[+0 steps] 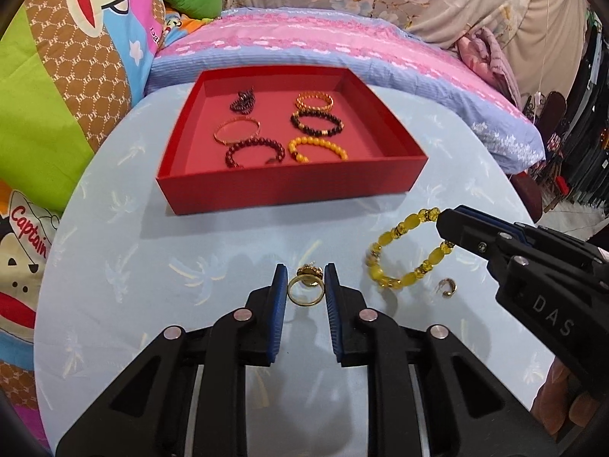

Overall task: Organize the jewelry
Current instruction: 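Carry the ring and glass bracelet into the red box and open both tools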

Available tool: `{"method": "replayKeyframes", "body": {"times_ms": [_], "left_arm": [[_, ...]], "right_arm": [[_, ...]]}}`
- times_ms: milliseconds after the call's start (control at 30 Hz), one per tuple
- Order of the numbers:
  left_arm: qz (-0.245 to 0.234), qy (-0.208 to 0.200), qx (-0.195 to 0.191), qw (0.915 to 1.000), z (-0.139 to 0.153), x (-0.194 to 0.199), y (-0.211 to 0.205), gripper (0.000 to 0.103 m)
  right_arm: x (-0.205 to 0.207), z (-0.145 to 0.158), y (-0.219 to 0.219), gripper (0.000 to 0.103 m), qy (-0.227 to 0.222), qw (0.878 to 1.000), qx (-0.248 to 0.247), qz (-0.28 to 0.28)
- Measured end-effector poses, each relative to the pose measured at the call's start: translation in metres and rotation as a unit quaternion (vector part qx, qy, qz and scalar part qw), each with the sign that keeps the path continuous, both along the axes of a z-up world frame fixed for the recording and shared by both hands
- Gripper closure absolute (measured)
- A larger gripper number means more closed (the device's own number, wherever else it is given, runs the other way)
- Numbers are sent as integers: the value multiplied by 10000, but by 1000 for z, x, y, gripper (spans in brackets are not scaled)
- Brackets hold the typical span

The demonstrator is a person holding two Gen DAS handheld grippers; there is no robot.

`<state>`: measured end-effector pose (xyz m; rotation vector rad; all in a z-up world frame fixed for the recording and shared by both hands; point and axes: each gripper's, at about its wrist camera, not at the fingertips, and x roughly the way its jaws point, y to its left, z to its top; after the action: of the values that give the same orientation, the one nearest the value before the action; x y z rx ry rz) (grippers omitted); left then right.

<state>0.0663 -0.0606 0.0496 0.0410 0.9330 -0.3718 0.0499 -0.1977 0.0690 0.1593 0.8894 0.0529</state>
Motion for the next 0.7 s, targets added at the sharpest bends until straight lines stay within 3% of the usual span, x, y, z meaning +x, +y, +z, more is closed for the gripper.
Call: {"method": "replayKeyframes", "body": {"times_ms": [367,700], "left_arm": [[190,-354,-36,9992,41,32,23,83],[360,-754,-85,9965,72,93,36,83]], "right_arm": [[32,52,10,94,-437,9988,-100,189],[125,72,28,94,-622,9973,-165,346]]}}
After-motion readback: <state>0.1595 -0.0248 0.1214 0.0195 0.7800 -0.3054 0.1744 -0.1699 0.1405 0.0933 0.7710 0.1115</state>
